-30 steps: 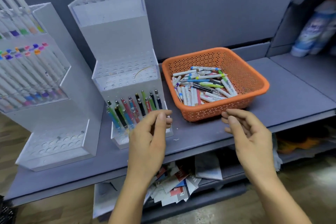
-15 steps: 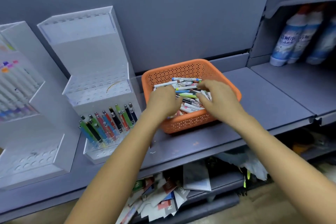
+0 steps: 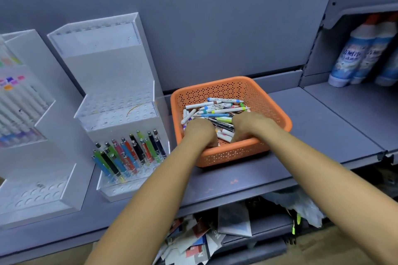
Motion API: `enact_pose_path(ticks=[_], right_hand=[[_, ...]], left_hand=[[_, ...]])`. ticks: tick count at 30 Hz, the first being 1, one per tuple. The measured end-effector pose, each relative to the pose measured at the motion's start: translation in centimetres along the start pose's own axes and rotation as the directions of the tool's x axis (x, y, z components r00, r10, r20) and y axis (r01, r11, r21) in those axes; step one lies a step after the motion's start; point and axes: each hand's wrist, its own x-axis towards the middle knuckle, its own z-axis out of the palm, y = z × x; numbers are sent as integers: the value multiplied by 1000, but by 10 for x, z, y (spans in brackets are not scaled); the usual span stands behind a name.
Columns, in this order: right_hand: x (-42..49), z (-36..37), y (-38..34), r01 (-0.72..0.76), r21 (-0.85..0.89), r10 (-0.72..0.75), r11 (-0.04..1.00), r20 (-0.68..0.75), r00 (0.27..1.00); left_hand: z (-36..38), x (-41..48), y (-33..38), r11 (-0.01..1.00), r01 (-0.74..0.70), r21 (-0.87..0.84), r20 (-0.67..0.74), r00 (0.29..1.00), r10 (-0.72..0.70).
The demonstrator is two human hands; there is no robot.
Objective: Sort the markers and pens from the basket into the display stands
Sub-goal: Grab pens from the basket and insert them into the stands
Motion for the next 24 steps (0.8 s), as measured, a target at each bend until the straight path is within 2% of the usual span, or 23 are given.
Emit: enact_pose_path(ticks=[3, 6, 13, 18, 24], right_hand=[[0, 2, -2, -4, -81, 1, 997, -32, 999], [2, 2, -2, -10, -100, 9, 995, -9, 1000], [3, 2, -4, 24, -123, -15, 992, 74, 997], [1, 3, -4, 40, -76, -31, 996, 116, 993], [-2, 3, 0, 21, 39, -26, 999, 129, 991]], left_hand=[[2, 2, 1, 999, -26, 30, 89, 996, 24], [4, 7, 0, 998, -60, 33, 49, 997, 58], [1, 2, -3, 999, -36, -14, 20, 999, 37], [-4, 0, -1, 1000, -8, -15, 76, 997, 9], [1, 7, -1, 999, 24, -42, 37, 999, -22]])
